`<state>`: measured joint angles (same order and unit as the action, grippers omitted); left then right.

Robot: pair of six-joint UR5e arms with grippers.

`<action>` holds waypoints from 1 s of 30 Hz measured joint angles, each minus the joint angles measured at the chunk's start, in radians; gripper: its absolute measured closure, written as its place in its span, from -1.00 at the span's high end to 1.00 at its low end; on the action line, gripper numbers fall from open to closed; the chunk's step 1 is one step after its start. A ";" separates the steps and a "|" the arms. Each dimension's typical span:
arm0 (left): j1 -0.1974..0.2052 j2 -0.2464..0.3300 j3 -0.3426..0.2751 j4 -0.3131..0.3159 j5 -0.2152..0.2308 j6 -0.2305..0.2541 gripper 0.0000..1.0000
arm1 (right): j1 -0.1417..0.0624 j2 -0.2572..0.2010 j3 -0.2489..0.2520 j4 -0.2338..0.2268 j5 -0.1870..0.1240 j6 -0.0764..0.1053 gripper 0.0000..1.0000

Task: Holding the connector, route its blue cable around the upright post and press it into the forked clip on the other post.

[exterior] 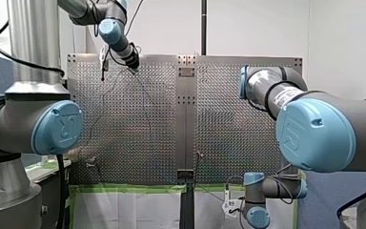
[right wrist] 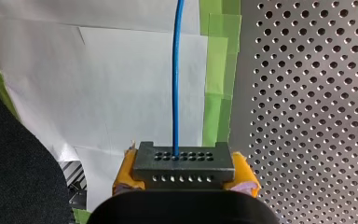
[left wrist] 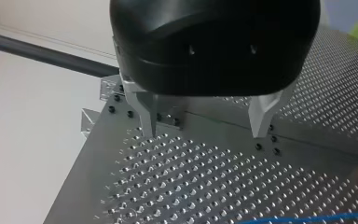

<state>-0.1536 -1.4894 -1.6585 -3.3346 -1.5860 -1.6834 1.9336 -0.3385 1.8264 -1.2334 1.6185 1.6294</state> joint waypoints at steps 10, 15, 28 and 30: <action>-0.029 -0.003 -0.025 0.082 -0.068 0.081 0.96 | 0.000 0.000 0.000 0.000 0.000 0.000 -1.00; -0.051 -0.027 -0.025 0.126 -0.101 0.126 0.96 | 0.000 0.000 0.000 0.000 0.000 0.000 -1.00; -0.116 -0.102 -0.026 0.234 -0.206 0.233 0.96 | 0.000 0.000 0.000 -0.001 -0.004 0.000 -1.00; -0.124 -0.103 -0.025 0.250 -0.223 0.250 0.96 | 0.000 0.000 0.000 -0.001 -0.004 0.000 -1.00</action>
<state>-0.2781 -1.5924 -1.6840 -3.0843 -1.8094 -1.4331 1.9336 -0.3385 1.8264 -1.2348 1.6141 1.6294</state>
